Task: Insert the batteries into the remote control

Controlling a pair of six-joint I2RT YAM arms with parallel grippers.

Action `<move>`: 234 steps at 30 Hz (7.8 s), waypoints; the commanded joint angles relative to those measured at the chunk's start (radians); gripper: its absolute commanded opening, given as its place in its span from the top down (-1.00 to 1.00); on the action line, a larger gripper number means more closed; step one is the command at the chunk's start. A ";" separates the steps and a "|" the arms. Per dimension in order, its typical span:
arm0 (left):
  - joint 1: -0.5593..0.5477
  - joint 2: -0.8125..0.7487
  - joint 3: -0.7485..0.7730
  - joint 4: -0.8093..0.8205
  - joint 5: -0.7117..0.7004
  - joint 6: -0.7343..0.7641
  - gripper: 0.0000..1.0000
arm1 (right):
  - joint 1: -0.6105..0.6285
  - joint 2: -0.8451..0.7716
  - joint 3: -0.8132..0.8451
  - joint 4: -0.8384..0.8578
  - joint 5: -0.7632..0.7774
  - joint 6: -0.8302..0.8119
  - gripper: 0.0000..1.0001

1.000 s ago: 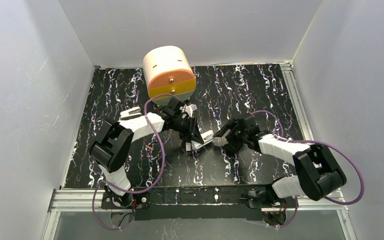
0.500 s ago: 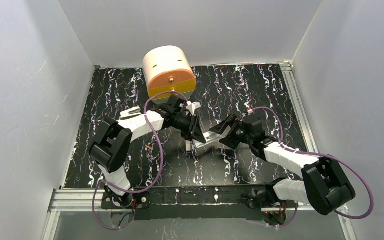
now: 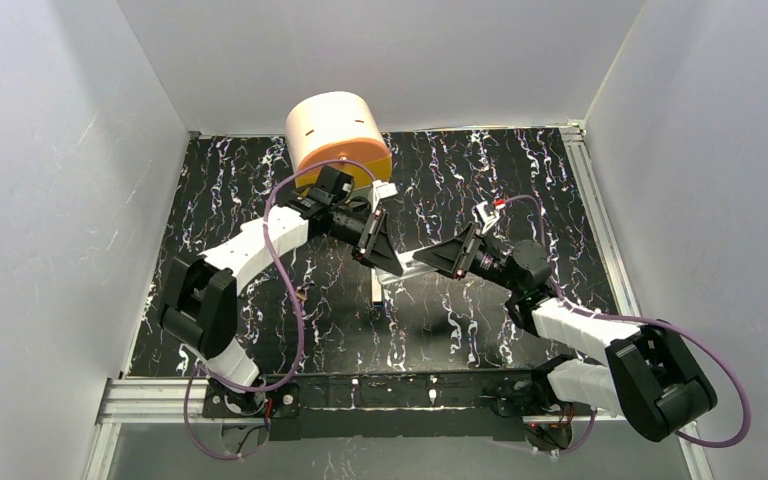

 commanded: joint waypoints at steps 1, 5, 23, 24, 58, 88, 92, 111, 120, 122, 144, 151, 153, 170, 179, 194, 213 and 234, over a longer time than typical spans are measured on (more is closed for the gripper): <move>0.033 -0.047 0.043 -0.157 0.121 0.125 0.85 | -0.006 -0.035 0.027 0.228 -0.217 0.017 -0.58; 0.033 -0.048 0.049 -0.177 0.144 0.155 0.84 | -0.006 -0.063 0.084 0.045 -0.264 -0.080 -0.27; 0.086 -0.246 -0.297 0.658 -0.126 -0.561 -0.02 | -0.006 -0.036 -0.036 0.096 0.155 0.090 0.58; 0.086 -0.260 -0.326 0.719 -0.150 -0.601 -0.03 | -0.006 -0.027 -0.032 0.096 0.148 0.090 0.58; 0.053 -0.115 -0.441 0.735 -0.302 -0.585 1.00 | -0.044 -0.148 0.097 -0.784 0.374 -0.282 -0.29; 0.002 0.049 -0.352 0.347 -0.524 -0.325 1.00 | 0.037 0.220 0.158 -0.647 0.137 -0.334 0.11; -0.001 0.050 -0.358 0.358 -0.524 -0.330 1.00 | 0.048 0.239 0.144 -0.616 0.137 -0.314 0.11; -0.007 0.050 -0.366 0.359 -0.532 -0.320 1.00 | 0.069 0.270 0.163 -0.691 0.196 -0.319 -0.01; -0.011 0.054 -0.365 0.359 -0.540 -0.316 1.00 | 0.079 0.252 0.187 -0.774 0.207 -0.356 -0.03; -0.014 0.056 -0.364 0.361 -0.538 -0.316 1.00 | 0.079 0.270 0.180 -0.740 0.191 -0.342 -0.02; -0.063 0.136 -0.334 0.234 -0.630 -0.289 1.00 | 0.082 0.312 0.007 0.272 -0.004 0.056 0.00; -0.066 0.133 -0.311 0.149 -0.722 -0.267 1.00 | 0.082 0.271 0.006 0.247 0.016 0.046 0.00; -0.066 0.131 -0.311 0.146 -0.726 -0.264 1.00 | 0.081 0.254 0.008 0.218 0.028 0.030 0.00; -0.067 0.120 -0.203 -0.012 -0.746 -0.185 1.00 | 0.013 0.131 0.066 -0.319 0.219 -0.142 -0.04; -0.067 0.120 -0.141 -0.073 -0.752 -0.143 1.00 | -0.058 0.125 0.150 -0.784 0.371 -0.275 -0.08; -0.067 0.062 -0.012 -0.177 -0.616 0.065 1.00 | -0.077 0.067 0.268 -0.865 0.158 -0.605 -0.11; -0.069 -0.166 0.187 -0.391 -0.184 0.622 1.00 | 0.211 -0.021 0.266 -0.619 -0.325 -0.750 -0.79; -0.069 -0.397 0.053 0.027 -0.117 0.094 0.02 | 0.252 -0.196 0.294 -0.440 -0.247 -0.507 0.88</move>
